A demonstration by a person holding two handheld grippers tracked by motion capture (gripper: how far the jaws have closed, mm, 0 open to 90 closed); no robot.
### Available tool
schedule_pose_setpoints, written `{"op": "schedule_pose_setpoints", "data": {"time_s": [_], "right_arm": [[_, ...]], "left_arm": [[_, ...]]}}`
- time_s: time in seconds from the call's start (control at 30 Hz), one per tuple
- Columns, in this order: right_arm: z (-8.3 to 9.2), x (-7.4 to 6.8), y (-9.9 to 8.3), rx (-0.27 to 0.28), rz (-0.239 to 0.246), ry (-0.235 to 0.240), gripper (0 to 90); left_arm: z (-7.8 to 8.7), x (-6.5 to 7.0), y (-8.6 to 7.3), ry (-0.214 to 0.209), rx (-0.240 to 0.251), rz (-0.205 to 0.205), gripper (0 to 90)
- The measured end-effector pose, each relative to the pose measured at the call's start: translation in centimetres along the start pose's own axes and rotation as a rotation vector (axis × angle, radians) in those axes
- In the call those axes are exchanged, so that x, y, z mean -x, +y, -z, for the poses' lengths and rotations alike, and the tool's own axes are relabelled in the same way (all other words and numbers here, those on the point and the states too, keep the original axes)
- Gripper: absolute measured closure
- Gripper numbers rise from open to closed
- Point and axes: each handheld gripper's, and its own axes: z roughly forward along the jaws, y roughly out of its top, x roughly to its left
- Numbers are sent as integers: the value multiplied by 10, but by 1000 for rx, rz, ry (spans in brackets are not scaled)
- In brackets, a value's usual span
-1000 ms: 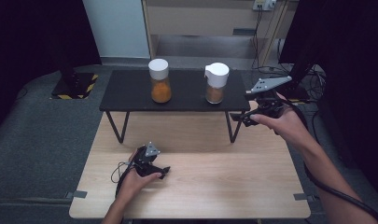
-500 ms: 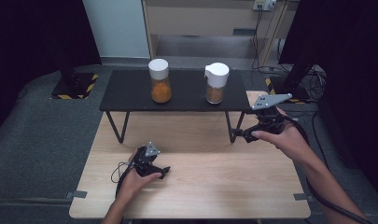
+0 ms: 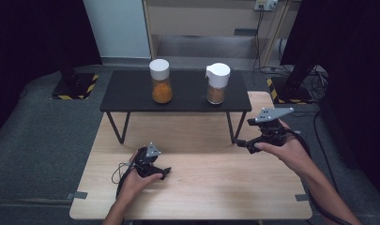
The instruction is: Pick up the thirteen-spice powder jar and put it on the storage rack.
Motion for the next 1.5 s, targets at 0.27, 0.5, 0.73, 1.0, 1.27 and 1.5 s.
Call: {"op": "schedule_pose_setpoints", "data": {"time_s": [0.27,0.5,0.73,1.0,1.27,1.5], "right_arm": [[-11,-6,-19,3,-21,5,82],[-18,-12,-28,-12,-18,10,82],[-27,-15,-41,-28,-33,16,82],[-33,-17,-53,-43,-52,15,82],[-41,-19,-66,-59,-71,23,80],[-48,-21,-79,-67,-89,29,71]], "left_arm": [[0,0,0,1,-1,1,0],[0,0,0,2,0,1,0],[0,1,0,3,0,2,0],[0,1,0,3,0,2,0],[0,1,0,3,0,2,0],[0,1,0,3,0,2,0]]}}
